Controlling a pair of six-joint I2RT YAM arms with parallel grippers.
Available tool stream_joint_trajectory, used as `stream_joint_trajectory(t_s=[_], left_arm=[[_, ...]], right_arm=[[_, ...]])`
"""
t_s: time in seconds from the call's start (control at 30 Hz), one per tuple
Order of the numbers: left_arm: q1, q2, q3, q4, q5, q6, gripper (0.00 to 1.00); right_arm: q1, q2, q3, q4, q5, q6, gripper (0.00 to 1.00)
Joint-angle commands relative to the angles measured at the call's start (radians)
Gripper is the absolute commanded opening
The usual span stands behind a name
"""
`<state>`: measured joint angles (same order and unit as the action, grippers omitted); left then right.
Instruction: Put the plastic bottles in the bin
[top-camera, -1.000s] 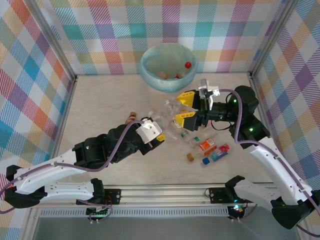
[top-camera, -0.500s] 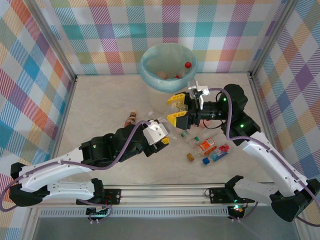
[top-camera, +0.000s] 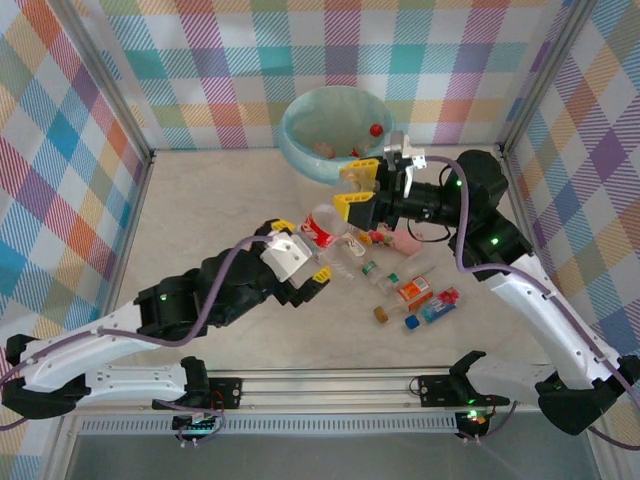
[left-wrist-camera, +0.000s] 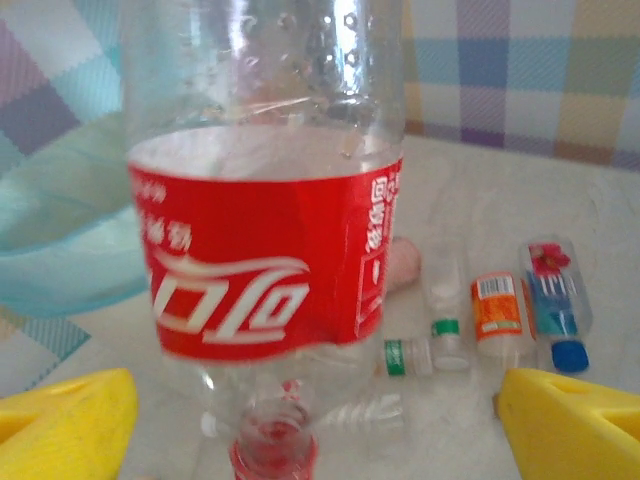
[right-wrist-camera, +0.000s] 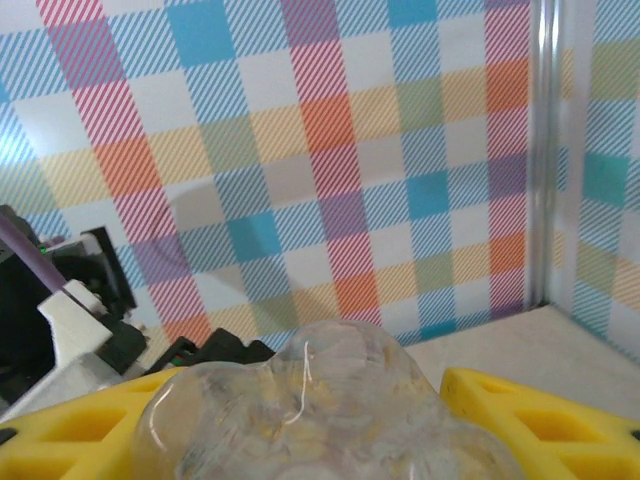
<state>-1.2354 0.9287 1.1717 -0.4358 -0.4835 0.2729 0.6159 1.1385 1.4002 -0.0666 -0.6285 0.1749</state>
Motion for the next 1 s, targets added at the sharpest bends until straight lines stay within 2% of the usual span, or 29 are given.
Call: stream_joint_trajectory(t_s=[0.0, 0.17, 0.27, 0.5, 0.6, 0.73, 0.87, 0.97], left_arm=[[-0.005, -0.07, 0.014, 0.046, -0.058, -0.024, 0.94], [-0.004, -0.164, -0.032, 0.054, -0.121, -0.054, 0.94], [-0.004, -0.199, -0.038, 0.018, -0.164, -0.101, 0.94], [-0.004, -0.236, -0.041, -0.057, -0.196, -0.197, 0.93], [-0.003, -0.22, -0.024, -0.093, -0.209, -0.222, 0.93], [-0.002, -0.162, 0.02, -0.16, -0.272, -0.258, 0.94], [-0.002, -0.1, 0.058, -0.212, -0.313, -0.308, 0.94], [0.0, -0.071, 0.054, -0.218, -0.331, -0.355, 0.94]], right_arm=[[-0.004, 0.015, 0.084, -0.01, 0.107, -0.066, 0.56], [-0.005, 0.119, 0.259, -0.099, 0.363, -0.186, 0.57], [-0.005, 0.206, 0.341, -0.088, 0.515, -0.261, 0.56], [-0.014, 0.49, 0.587, -0.096, 0.725, -0.449, 0.55], [-0.037, 0.623, 0.702, -0.14, 0.741, -0.459, 0.55], [-0.074, 0.769, 0.816, -0.202, 0.692, -0.403, 0.55], [-0.112, 0.862, 0.855, -0.225, 0.571, -0.308, 0.55], [-0.12, 0.91, 0.843, -0.215, 0.489, -0.296, 0.56]])
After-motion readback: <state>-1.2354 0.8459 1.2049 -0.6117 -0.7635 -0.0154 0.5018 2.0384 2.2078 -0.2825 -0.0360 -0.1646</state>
